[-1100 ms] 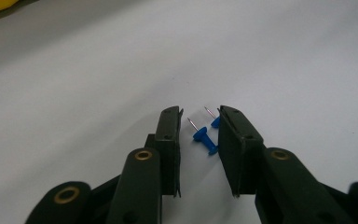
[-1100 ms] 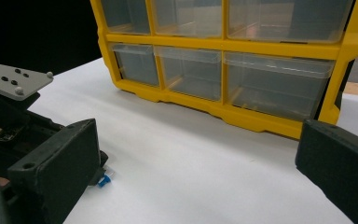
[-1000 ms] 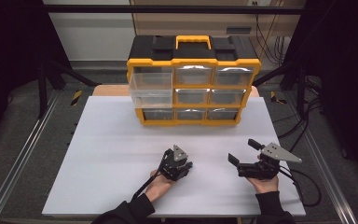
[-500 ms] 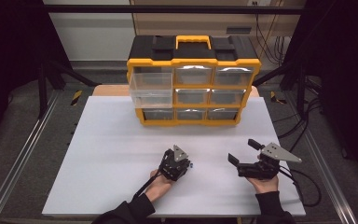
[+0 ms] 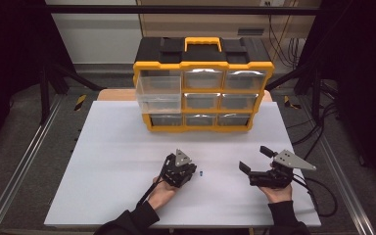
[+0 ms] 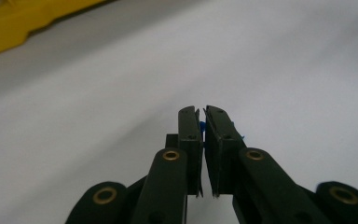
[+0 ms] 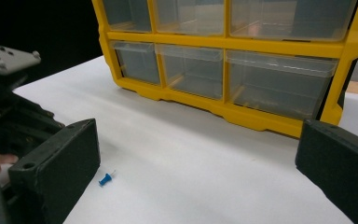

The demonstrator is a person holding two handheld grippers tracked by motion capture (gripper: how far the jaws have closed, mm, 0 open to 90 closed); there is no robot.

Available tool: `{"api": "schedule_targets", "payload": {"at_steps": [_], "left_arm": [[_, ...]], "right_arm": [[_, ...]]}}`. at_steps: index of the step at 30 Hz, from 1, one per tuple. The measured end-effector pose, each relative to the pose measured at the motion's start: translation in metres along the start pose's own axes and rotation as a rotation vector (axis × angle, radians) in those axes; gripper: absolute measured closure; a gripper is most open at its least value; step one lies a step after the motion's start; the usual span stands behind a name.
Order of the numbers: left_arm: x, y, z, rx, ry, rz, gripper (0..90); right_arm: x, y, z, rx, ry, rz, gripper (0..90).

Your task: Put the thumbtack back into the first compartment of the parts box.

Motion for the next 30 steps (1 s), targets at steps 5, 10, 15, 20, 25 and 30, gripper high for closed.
{"api": "schedule_targets", "payload": {"at_steps": [5,10,15,20,25,30], "left_arm": [[-0.011,-0.009,0.019,-0.003,0.044,0.010,84.9],[-0.019,-0.017,0.038,-0.003,0.087,0.024,84.9],[-0.025,-0.027,0.056,-0.012,0.120,0.025,84.9],[-0.035,-0.035,0.076,-0.014,0.159,0.025,84.9],[-0.043,-0.040,0.094,-0.014,0.182,0.024,84.9],[-0.054,-0.045,0.111,-0.018,0.208,0.016,84.9]], "right_arm": [[0.001,-0.001,0.000,0.000,-0.005,-0.008,0.7],[0.001,-0.001,0.000,-0.002,-0.006,-0.007,0.7],[0.001,-0.001,0.000,-0.003,-0.005,-0.007,0.7],[0.000,-0.001,0.000,-0.003,-0.004,-0.010,0.7],[0.000,-0.001,0.000,-0.003,-0.003,-0.004,0.7],[0.002,-0.001,0.000,-0.002,-0.011,-0.009,0.7]]}}
Point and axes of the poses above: each handheld gripper's, and its own axes: z roughly backward along the jaws, x roughly out of its underside, y roughly to its right, the point moved 10 cm from there along -z, roughly forward along the jaws, and after that the axes turned 7 degrees about -z, right-handed, at the moved point
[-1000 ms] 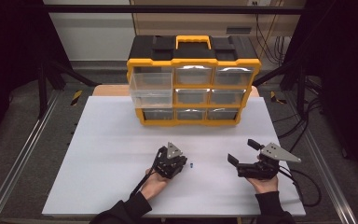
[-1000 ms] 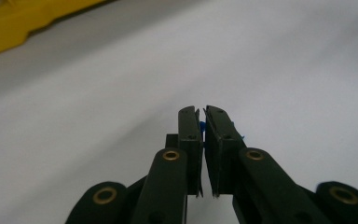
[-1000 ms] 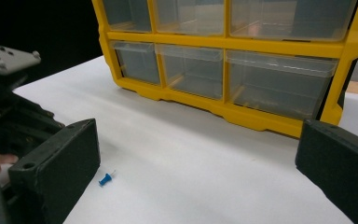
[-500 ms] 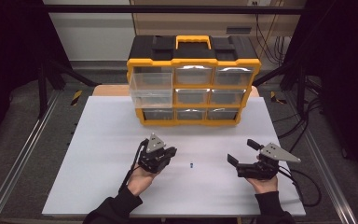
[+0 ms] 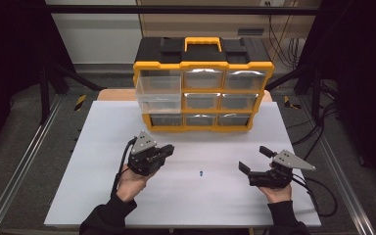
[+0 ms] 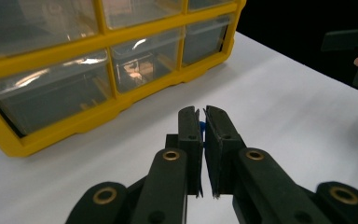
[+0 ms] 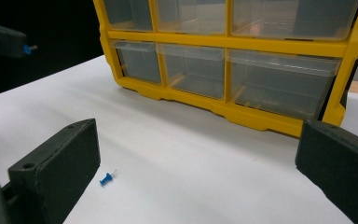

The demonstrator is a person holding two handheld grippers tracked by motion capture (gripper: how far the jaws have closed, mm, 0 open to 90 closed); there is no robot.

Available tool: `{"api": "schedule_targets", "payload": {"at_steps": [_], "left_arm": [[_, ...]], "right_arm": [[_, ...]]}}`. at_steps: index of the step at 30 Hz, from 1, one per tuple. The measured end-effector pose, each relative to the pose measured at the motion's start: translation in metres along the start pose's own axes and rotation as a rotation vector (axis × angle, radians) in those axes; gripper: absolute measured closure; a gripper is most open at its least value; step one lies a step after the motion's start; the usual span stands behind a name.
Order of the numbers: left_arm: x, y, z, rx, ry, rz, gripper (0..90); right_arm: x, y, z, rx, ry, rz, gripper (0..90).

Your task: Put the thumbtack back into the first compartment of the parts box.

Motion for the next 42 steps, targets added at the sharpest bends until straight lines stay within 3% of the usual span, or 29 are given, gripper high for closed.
{"api": "schedule_targets", "payload": {"at_steps": [4,5,10,18,22,32,36,42], "left_arm": [[-0.012,-0.001,0.009,0.006,0.023,-0.013,84.9],[-0.016,-0.002,0.012,0.007,0.027,-0.019,84.9],[-0.034,-0.008,0.025,-0.012,0.049,-0.054,84.8],[-0.061,-0.011,0.047,-0.030,0.066,-0.105,84.9],[-0.074,-0.016,0.055,-0.043,0.074,-0.115,84.9],[-0.112,-0.027,0.076,-0.082,0.105,-0.139,84.9],[-0.127,-0.032,0.080,-0.097,0.118,-0.157,84.9],[-0.142,-0.040,0.079,-0.117,0.110,-0.147,84.9]], "right_arm": [[0.000,-0.001,0.000,-0.003,-0.002,-0.005,0.7],[0.000,0.000,-0.001,-0.001,0.005,0.015,0.7],[0.000,0.000,0.000,0.001,0.001,0.005,0.7],[-0.001,0.000,-0.001,-0.002,0.006,0.028,0.7],[0.000,-0.001,-0.001,-0.001,0.001,0.009,0.7],[-0.001,-0.001,-0.001,-0.001,0.003,0.014,0.7],[-0.001,-0.001,-0.001,-0.002,0.004,0.014,0.7],[-0.001,-0.001,-0.001,-0.002,0.005,0.013,0.7]]}}
Point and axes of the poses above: each handheld gripper's, and its own axes: z roughly backward along the jaws, x roughly out of its underside, y roughly to its right, the point moved 10 cm from there along -z, roughly forward along the jaws, and after that the axes turned 7 degrees about -z, right-handed, at the moved point
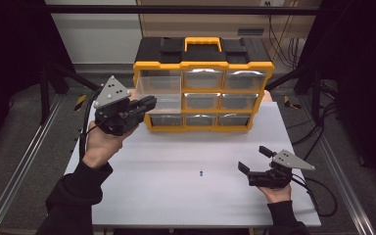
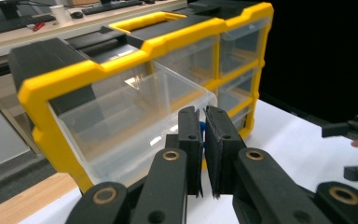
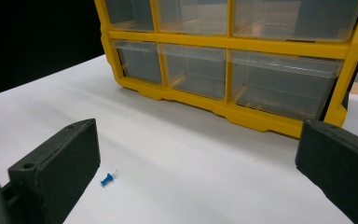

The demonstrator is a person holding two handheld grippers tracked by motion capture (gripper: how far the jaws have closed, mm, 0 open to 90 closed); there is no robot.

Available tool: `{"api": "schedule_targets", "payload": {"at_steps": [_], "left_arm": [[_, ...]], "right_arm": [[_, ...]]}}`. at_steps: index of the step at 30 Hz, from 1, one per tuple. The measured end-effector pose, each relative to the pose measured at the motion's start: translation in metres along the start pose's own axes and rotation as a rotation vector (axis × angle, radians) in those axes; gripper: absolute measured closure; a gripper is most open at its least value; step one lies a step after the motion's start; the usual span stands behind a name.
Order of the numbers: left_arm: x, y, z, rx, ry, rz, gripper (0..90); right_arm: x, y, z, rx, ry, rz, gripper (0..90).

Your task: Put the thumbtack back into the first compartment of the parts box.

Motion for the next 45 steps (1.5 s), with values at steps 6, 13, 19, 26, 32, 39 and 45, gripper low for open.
{"api": "schedule_targets", "payload": {"at_steps": [6,13,19,26,32,39,45], "left_arm": [[-0.005,-0.012,-0.010,-0.022,-0.013,-0.002,84.8],[-0.005,-0.029,-0.025,-0.045,-0.041,0.003,84.8],[-0.002,-0.041,-0.035,-0.065,-0.058,0.002,84.8],[0.006,-0.047,-0.045,-0.080,-0.090,0.004,84.8],[0.012,-0.047,-0.053,-0.090,-0.129,-0.020,84.7],[0.017,-0.048,-0.059,-0.105,-0.153,0.005,84.5],[0.015,-0.049,-0.057,-0.102,-0.141,0.002,82.5]], "right_arm": [[0.000,0.000,0.000,-0.001,-0.001,0.000,0.7],[0.000,0.000,0.000,0.000,-0.001,0.001,0.7],[0.001,-0.001,-0.001,-0.003,-0.004,-0.011,0.7],[0.000,-0.001,-0.001,-0.002,-0.001,-0.002,0.7],[0.001,-0.001,-0.001,-0.004,-0.006,-0.009,0.7],[0.000,-0.002,-0.001,-0.006,-0.005,-0.010,0.7],[0.000,-0.001,-0.001,-0.004,-0.001,0.000,0.7]]}}
Point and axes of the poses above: each handheld gripper's, and its own axes: z roughly backward along the jaws, x roughly out of its underside, y roughly to its right, the point moved 10 cm from there along -z, roughly forward along the jaws, and after that the axes turned 7 degrees about -z, right-handed, at the moved point
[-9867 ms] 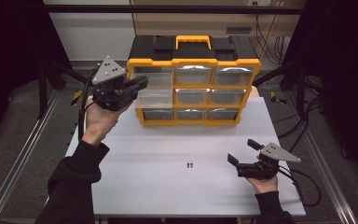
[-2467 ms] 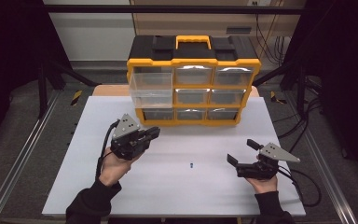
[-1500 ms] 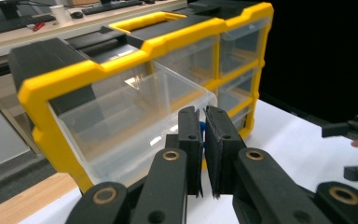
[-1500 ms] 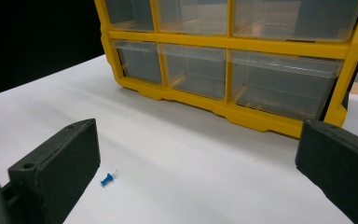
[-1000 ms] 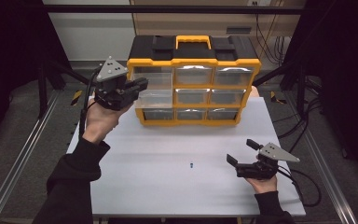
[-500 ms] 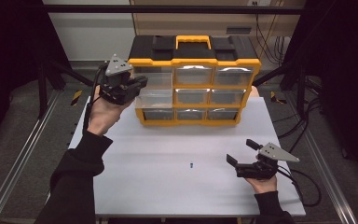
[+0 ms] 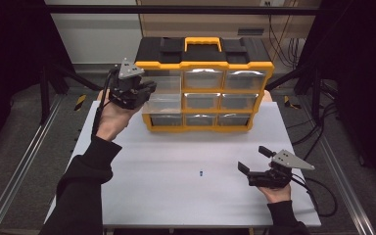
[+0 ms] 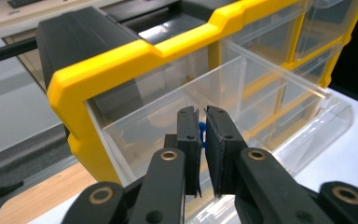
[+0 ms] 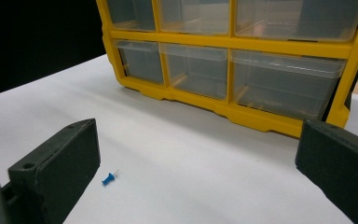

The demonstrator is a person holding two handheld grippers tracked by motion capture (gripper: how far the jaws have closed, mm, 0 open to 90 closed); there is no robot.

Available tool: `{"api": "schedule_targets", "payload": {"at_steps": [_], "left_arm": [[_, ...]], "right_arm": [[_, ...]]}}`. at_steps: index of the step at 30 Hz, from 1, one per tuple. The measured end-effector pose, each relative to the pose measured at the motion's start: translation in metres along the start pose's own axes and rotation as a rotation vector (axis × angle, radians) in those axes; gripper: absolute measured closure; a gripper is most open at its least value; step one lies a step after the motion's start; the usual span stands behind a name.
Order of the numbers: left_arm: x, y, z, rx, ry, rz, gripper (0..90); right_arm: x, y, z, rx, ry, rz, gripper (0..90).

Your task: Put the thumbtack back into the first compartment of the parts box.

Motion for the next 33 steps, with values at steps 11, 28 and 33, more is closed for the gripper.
{"api": "schedule_targets", "payload": {"at_steps": [11,28,33], "left_arm": [[-0.009,0.007,0.033,0.049,0.140,0.012,50.9],[0.046,0.044,0.045,0.122,0.205,0.027,14.2],[0.065,0.059,0.034,0.137,0.203,0.042,7.9]], "right_arm": [[-0.001,0.001,0.000,-0.001,0.005,0.007,0.7],[0.001,0.000,0.000,0.002,-0.003,-0.002,0.7],[0.000,0.000,0.000,0.002,-0.001,-0.001,0.7]]}}
Point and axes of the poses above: each handheld gripper's, and its own axes: z roughly backward along the jaws, x roughly out of its underside, y roughly to its right, the point moved 10 cm from there along -z, roughly forward along the jaws, and after that the axes turned 7 degrees about -z, right-handed, at the moved point
